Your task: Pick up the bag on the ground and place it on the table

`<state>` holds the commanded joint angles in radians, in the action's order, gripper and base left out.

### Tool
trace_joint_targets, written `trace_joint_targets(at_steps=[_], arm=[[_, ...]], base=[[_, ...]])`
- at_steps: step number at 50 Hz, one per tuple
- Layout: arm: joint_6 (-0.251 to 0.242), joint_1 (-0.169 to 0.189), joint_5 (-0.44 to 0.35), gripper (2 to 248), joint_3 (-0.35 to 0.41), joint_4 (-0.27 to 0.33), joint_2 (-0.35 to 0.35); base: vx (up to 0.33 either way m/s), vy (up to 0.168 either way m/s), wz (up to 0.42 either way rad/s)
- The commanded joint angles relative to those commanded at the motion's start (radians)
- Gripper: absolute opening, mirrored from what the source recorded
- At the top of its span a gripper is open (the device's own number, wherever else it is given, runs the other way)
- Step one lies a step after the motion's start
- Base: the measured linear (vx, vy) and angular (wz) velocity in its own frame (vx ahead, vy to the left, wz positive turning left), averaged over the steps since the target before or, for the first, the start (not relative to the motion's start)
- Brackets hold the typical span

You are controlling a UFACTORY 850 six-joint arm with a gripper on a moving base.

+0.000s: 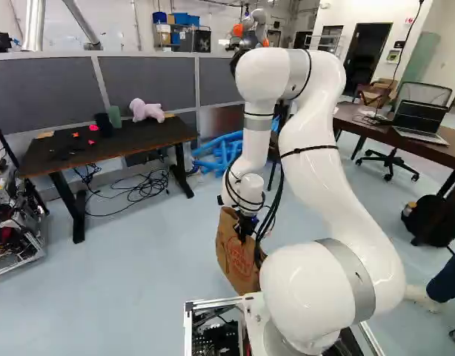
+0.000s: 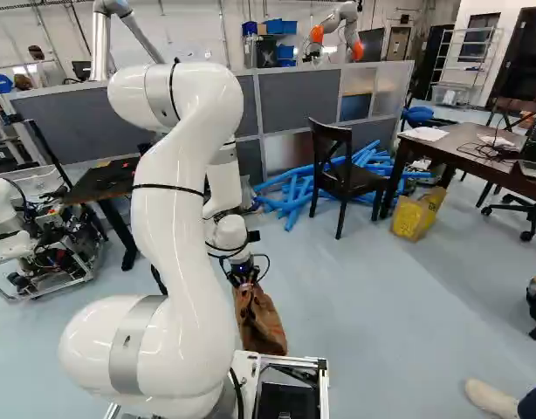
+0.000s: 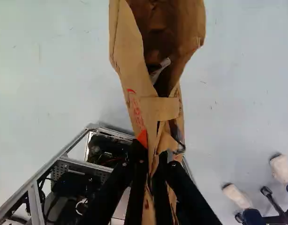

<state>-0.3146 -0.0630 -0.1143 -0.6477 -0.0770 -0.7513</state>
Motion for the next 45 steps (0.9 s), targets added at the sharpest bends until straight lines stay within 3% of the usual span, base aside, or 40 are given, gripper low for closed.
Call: trace_joint_targets(at_steps=[29, 45], arm=[[0.0, 0.0, 0.002, 21, 0.088, -0.014, 0.147], [0.0, 0.008, 0.06, 21, 0.132, -0.014, 0.231]], base=[[0.0, 0.0, 0.0], [0.0, 0.0, 0.0]])
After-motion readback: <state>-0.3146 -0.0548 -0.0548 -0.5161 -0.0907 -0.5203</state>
